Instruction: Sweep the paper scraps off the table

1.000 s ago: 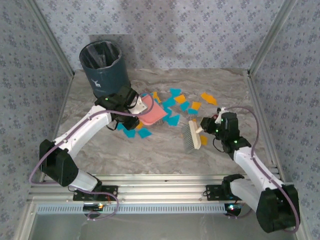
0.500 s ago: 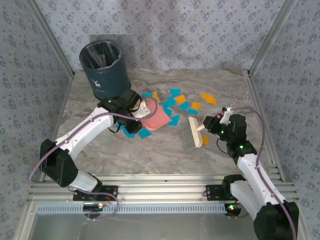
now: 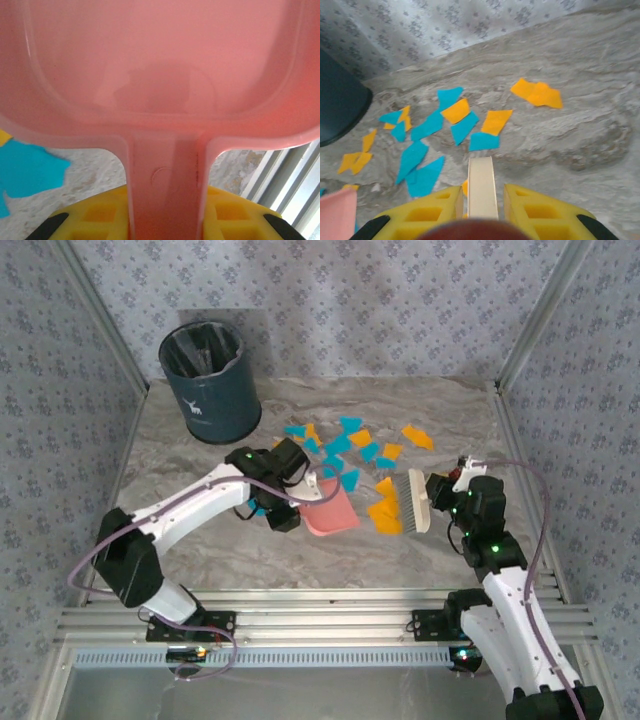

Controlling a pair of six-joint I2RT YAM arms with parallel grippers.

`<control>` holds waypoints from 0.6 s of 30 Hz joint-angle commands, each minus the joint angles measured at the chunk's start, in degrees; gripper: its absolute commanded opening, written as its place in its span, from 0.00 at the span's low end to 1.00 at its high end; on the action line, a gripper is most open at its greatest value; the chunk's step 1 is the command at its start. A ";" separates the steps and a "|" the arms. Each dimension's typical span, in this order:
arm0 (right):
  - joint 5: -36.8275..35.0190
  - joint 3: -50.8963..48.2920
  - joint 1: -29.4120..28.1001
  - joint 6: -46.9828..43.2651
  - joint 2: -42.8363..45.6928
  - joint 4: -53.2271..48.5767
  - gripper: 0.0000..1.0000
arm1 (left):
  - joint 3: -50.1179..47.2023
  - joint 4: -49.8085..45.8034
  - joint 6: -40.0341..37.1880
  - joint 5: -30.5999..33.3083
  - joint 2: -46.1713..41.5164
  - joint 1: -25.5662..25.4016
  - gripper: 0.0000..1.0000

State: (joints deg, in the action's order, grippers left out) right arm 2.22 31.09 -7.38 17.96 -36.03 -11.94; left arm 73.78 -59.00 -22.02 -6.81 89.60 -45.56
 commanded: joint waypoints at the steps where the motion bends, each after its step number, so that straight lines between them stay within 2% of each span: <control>1: -7.16 2.90 -0.66 -5.63 0.94 -0.89 0.00 | 4.74 -3.70 -0.10 -0.14 3.48 -1.19 0.00; 10: -13.85 5.14 -3.39 -13.34 0.28 -4.44 0.00 | 13.71 -11.84 2.58 3.02 11.29 -4.83 0.00; 18: -19.76 5.78 -9.37 -16.03 -2.20 -4.94 0.00 | 19.08 -16.26 4.00 2.30 16.12 -6.93 0.00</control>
State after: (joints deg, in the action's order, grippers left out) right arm -13.13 34.39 -14.96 4.60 -37.74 -16.75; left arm 90.13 -70.89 -19.25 -4.45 104.29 -51.94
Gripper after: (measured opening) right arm 0.264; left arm 0.278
